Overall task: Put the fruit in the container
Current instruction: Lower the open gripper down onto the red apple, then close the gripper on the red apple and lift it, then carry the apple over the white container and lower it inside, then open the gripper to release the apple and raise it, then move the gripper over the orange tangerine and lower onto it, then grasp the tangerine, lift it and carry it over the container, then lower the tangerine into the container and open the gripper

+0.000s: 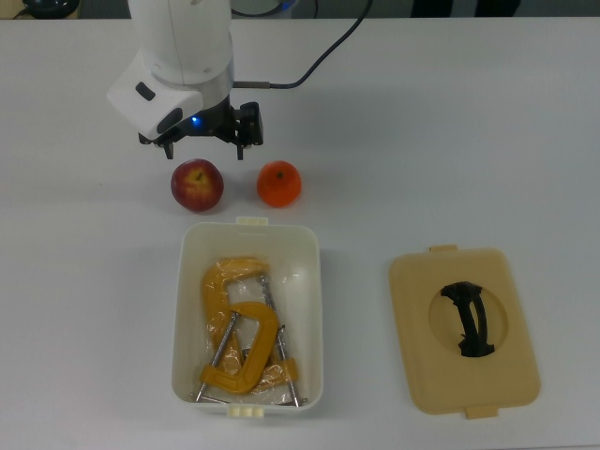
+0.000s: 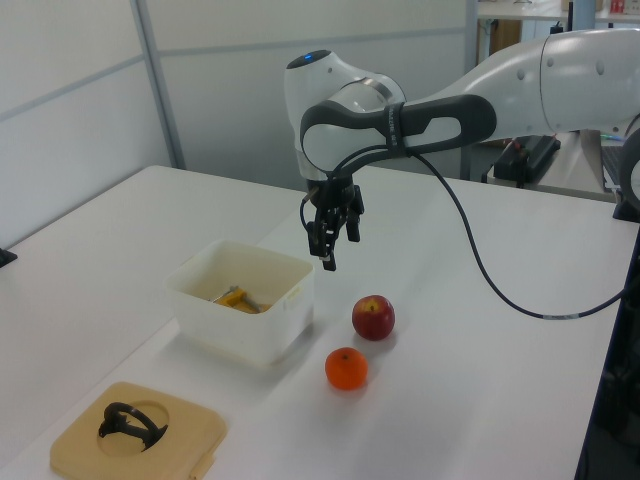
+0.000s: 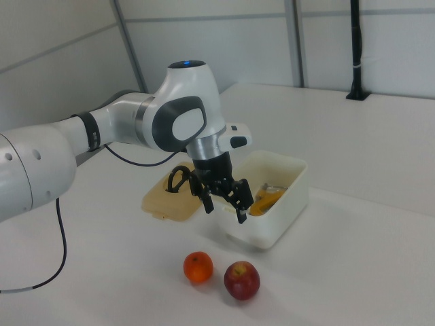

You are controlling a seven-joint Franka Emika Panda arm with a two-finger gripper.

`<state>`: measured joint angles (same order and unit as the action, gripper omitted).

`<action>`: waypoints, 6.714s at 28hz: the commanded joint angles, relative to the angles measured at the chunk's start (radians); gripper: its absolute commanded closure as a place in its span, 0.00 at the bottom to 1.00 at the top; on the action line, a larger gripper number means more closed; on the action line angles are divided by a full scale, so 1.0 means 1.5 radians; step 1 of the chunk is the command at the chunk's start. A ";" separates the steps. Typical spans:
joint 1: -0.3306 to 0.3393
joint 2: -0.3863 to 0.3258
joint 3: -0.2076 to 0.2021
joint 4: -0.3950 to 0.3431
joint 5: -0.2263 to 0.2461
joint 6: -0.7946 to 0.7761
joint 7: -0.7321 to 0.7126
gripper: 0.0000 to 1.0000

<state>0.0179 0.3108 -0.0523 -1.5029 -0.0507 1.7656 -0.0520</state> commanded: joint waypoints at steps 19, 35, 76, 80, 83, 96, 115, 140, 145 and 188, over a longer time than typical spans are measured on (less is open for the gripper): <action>-0.022 -0.114 0.001 -0.196 -0.018 0.164 -0.017 0.00; -0.023 -0.058 0.001 -0.278 -0.031 0.281 -0.050 0.00; -0.023 -0.022 0.003 -0.060 0.054 0.142 -0.011 0.79; -0.023 -0.009 0.009 -0.035 0.061 0.198 0.037 0.79; -0.018 0.001 0.015 -0.035 0.057 0.272 0.080 0.75; -0.015 0.021 0.036 -0.035 0.034 0.321 0.121 0.00; -0.006 -0.056 0.057 -0.153 0.025 0.117 0.017 0.00; 0.058 -0.035 0.058 -0.285 -0.085 0.232 0.018 0.00; 0.068 -0.012 0.058 -0.276 -0.096 0.233 0.018 0.00; -0.006 0.045 0.050 -0.006 0.067 0.285 0.077 0.86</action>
<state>0.0025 0.3265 0.0263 -1.5382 0.0385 2.0897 0.0007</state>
